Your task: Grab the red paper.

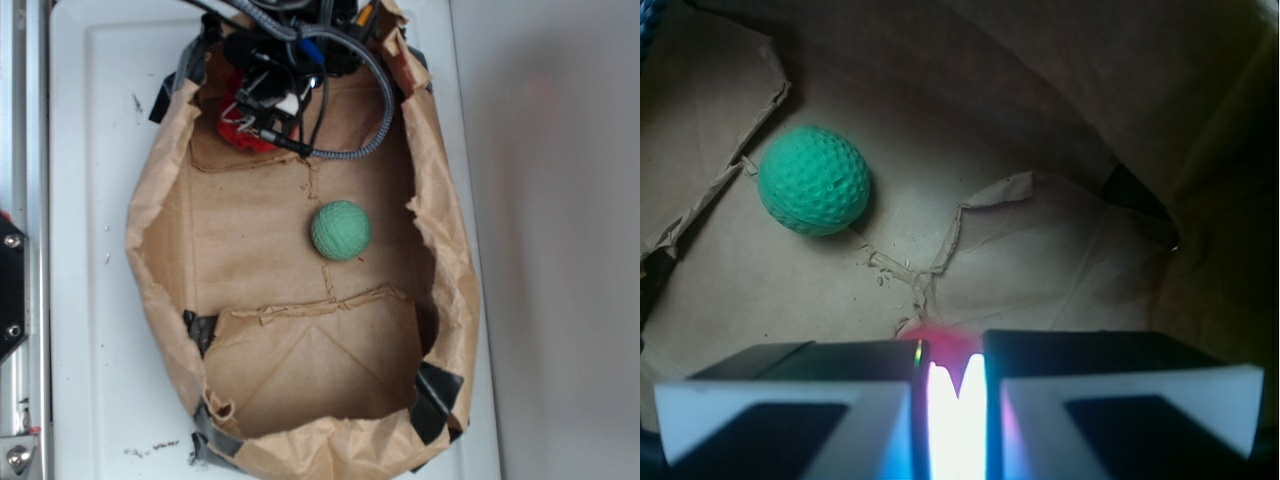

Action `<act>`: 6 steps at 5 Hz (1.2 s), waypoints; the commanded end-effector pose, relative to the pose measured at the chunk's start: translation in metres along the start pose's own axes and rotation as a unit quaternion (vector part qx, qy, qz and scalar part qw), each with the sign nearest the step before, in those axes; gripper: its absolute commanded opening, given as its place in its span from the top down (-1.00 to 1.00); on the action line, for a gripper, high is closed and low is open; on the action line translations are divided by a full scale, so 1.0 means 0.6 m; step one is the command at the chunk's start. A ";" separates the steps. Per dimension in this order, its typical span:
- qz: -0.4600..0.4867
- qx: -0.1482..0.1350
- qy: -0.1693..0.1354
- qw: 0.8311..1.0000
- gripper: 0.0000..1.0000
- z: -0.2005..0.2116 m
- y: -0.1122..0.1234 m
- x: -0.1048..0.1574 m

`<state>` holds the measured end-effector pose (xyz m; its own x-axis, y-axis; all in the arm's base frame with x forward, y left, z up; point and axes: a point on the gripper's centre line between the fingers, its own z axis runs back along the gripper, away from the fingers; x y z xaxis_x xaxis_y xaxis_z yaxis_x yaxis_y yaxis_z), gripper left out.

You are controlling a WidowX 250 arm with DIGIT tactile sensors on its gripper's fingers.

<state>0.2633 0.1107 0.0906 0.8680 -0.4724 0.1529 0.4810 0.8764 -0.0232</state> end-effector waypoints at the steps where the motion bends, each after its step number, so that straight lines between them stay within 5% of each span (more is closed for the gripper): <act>1: -0.017 0.026 -0.003 1.000 1.00 0.019 0.001 0.018; 2: -0.023 0.021 0.021 0.999 -1.00 -0.012 0.000 0.019; 6: -0.038 0.023 0.091 0.995 -1.00 -0.108 -0.011 -0.007</act>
<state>0.2634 0.1033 0.0200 0.8437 -0.5357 -0.0356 0.5363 0.8440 0.0104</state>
